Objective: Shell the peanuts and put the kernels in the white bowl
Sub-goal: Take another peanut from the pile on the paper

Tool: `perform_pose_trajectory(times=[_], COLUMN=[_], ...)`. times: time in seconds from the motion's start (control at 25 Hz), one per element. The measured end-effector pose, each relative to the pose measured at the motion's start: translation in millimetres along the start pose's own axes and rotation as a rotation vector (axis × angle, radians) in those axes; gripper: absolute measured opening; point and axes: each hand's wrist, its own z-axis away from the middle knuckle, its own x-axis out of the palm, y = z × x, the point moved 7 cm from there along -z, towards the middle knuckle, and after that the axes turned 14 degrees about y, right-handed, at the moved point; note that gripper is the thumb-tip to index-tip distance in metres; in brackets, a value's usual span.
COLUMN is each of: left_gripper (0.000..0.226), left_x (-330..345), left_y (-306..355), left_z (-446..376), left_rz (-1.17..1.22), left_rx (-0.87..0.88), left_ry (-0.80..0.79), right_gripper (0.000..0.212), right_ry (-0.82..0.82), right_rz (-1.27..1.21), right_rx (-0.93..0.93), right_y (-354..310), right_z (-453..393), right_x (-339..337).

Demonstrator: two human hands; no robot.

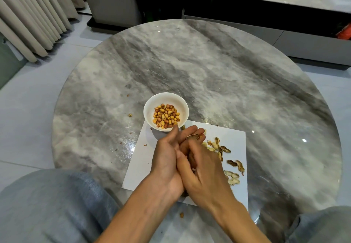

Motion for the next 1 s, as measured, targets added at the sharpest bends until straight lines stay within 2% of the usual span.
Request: perform_pose_trajectory(times=[0.12,0.36,0.56,0.64,0.72,0.84,0.92,1.0], left_gripper=[0.056,0.06,0.065,0.057,0.048,0.058,0.056,0.051], left_x=[-1,2,7,11,15,19,17,7], left_y=[-2,-16,-16,-19,-24,-24,-18,-8], left_z=[4,9,10,13,16,20,22,20], left_rz=[0.037,0.126,0.151,0.111,0.042,-0.02,-0.011,-0.015], left_rx=[0.017,0.058,0.192,0.262,0.335,0.402,0.445,0.506], left_ry=[-0.015,-0.033,-0.087,-0.14,-0.207,-0.253,-0.234,-0.117], right_gripper=[0.029,0.033,0.038,0.036,0.024,0.017,0.036,0.044], right_ry=[0.163,0.315,0.419,0.398,0.347,0.309,0.317,0.358], right_rz=[-0.108,-0.423,-0.629,-0.673,-0.724,-0.793,-1.005,-1.121], right_rx=[0.244,0.726,0.922,0.97,0.963,1.066,1.236,1.296], right_y=[16,44,51,58,63,66,64,64], right_z=[-1,12,10,13,14,16,18,14], right_x=[4,5,4,8,15,19,21,15])
